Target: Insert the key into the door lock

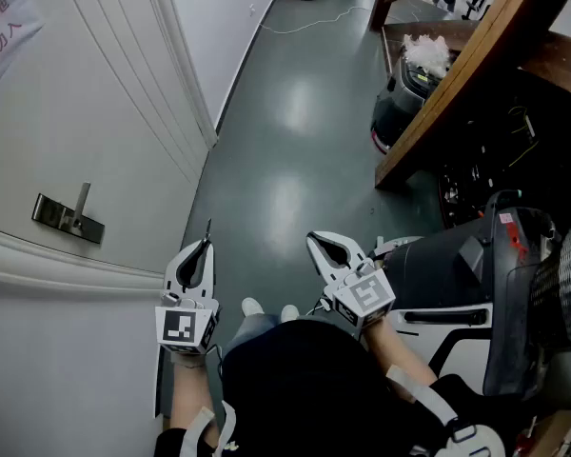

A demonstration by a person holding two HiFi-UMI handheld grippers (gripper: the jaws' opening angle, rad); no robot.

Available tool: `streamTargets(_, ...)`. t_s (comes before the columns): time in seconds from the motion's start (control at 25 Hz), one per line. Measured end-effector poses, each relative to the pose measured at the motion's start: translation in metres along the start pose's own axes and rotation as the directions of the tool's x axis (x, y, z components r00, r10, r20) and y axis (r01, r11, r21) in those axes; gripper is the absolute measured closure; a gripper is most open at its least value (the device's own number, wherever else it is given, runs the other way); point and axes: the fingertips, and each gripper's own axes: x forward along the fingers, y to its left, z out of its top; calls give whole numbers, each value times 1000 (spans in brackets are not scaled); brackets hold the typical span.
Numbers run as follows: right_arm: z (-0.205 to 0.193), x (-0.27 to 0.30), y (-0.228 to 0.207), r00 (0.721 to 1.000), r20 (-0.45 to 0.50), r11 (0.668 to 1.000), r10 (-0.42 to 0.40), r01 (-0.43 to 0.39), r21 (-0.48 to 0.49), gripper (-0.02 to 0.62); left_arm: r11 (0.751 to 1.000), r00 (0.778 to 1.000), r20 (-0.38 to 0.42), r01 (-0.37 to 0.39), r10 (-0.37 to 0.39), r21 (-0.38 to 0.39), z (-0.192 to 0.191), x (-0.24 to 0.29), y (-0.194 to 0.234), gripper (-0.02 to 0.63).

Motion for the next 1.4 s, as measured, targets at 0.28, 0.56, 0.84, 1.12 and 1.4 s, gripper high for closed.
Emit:
streamTargets(0.28, 6, 27, 11, 999, -36, 1000, -23, 23, -12, 578, 1000, 1000, 3, -2, 2, 8, -7, 3, 24, 581)
streamTargets(0.56, 16, 79, 35, 1000, -11, 996, 17, -18, -88, 577, 999, 999, 29, -15, 14, 37, -4, 6, 75, 580)
streamTargets(0.84, 24, 139, 61, 999, -45, 989, 31, -37, -145, 577, 998, 999, 20, -43, 42, 40, -15, -5, 130, 581)
streamTargets(1.12, 18, 194, 65, 996, -66, 975, 56, -69, -212, 577, 995, 997, -9, -79, 80, 68, -33, -2, 174, 581)
streamTargets(1.4, 19, 266, 42, 981, -91, 960, 172, -187, -208, 577, 984, 983, -43, -179, 179, 3, -44, 35, 218, 581)
